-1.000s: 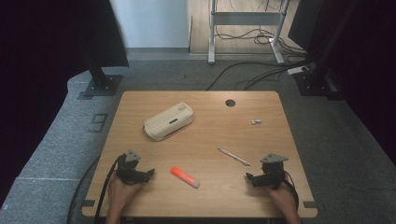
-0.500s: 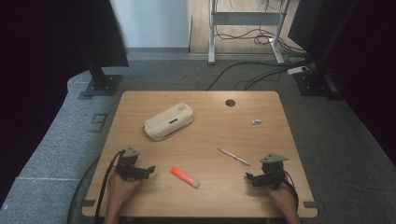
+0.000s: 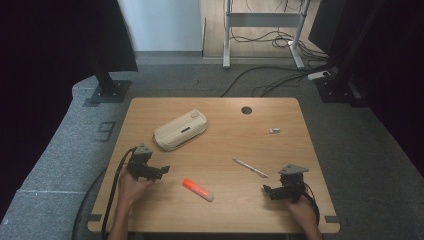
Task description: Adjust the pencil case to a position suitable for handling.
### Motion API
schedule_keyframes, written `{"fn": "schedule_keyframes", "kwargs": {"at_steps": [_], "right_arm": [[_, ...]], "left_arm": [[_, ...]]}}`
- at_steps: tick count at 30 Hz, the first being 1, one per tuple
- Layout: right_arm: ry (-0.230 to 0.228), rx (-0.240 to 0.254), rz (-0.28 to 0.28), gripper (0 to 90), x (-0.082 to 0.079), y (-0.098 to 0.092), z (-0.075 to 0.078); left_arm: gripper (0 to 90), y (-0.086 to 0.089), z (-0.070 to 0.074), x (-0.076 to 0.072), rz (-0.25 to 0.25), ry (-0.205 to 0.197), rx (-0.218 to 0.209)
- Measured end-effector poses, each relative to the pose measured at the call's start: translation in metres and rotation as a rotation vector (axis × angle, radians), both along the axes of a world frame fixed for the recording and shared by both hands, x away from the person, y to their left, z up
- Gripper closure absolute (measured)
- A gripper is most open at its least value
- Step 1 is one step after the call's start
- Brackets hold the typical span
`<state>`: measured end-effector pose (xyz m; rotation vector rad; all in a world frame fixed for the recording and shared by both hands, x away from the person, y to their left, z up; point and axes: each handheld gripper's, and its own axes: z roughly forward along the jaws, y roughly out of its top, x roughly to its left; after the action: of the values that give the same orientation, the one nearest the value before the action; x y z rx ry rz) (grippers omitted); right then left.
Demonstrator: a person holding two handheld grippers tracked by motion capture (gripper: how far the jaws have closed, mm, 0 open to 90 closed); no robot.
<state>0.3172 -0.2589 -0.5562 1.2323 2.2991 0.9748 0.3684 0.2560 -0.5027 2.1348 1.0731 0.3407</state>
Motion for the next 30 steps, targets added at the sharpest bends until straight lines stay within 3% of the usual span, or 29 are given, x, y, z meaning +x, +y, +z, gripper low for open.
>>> {"fn": "schedule_keyframes", "kwargs": {"at_steps": [11,18,22,25,30], "right_arm": [[0.000,0.000,0.000,0.0,0.000,0.000,0.000],[0.000,0.000,0.000,0.0,0.000,0.000,0.000],[0.000,0.000,0.000,0.0,0.001,0.000,0.000],[0.000,0.000,0.000,0.0,0.001,0.000,0.000],[0.001,0.000,0.000,0.0,0.001,0.000,0.000]], "left_arm": [[1.9,-0.010,0.019,0.029,-0.039,0.013,-0.012],[3.6,-0.015,0.028,0.048,-0.055,0.019,-0.060],[3.9,-0.021,0.030,0.058,-0.067,0.022,-0.042],[3.9,-0.027,0.031,0.063,-0.072,0.015,-0.003],[6.1,-0.033,0.034,0.077,-0.085,0.030,0.004]]}}
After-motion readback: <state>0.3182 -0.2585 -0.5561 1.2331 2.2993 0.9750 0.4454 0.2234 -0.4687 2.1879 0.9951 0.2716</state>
